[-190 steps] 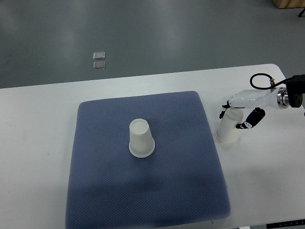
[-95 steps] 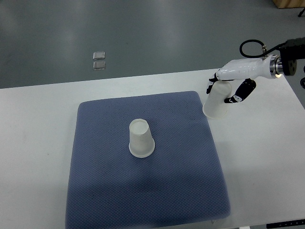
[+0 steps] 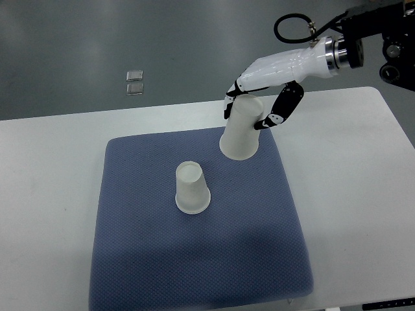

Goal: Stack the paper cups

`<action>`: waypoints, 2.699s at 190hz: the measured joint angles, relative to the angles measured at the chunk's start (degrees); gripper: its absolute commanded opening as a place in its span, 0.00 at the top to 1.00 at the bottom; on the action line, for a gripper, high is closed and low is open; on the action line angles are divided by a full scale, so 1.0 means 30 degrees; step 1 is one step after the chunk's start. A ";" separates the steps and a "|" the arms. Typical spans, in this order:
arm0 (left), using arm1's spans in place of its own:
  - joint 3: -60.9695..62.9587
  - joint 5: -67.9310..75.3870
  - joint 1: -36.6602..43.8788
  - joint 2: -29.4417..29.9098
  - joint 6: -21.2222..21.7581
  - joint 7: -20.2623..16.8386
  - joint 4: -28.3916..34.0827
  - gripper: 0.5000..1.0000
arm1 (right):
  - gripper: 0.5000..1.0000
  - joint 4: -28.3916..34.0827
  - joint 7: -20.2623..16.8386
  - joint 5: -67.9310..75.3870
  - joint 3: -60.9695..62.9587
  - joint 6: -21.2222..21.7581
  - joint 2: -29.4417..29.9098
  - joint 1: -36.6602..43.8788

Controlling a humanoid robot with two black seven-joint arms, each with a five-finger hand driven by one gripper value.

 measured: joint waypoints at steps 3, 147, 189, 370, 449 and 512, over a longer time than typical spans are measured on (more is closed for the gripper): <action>0.0000 0.0000 0.0000 0.0000 0.0000 0.0000 0.0000 0.00 | 0.73 -0.0004 -0.0011 0.0044 0.0009 -0.0011 0.0156 0.0023; 0.0000 0.0001 -0.0001 0.0000 0.0000 0.0001 0.0000 0.00 | 0.73 -0.2119 -0.0513 -0.0070 0.0005 -0.0340 0.4804 -0.0560; 0.0000 0.0001 -0.0002 0.0000 0.0000 0.0001 0.0000 0.00 | 0.73 -0.2618 -0.0576 -0.0102 -0.0007 -0.0340 0.5348 -0.0831; 0.0000 -0.0001 0.0001 0.0000 0.0000 0.0005 0.0000 0.00 | 0.31 -0.2770 -0.0671 -0.0104 0.0044 -0.0962 0.5387 -0.1917; 0.0000 -0.0001 0.0001 0.0000 0.0000 0.0005 0.0000 0.00 | 0.21 -0.3798 -0.0670 -0.0047 0.0083 -0.1031 0.5058 -0.2423; 0.0000 -0.0001 0.0001 0.0000 0.0000 0.0004 0.0000 0.00 | 0.21 -0.8860 -0.0670 0.0425 0.3222 -0.1041 0.5036 -0.5597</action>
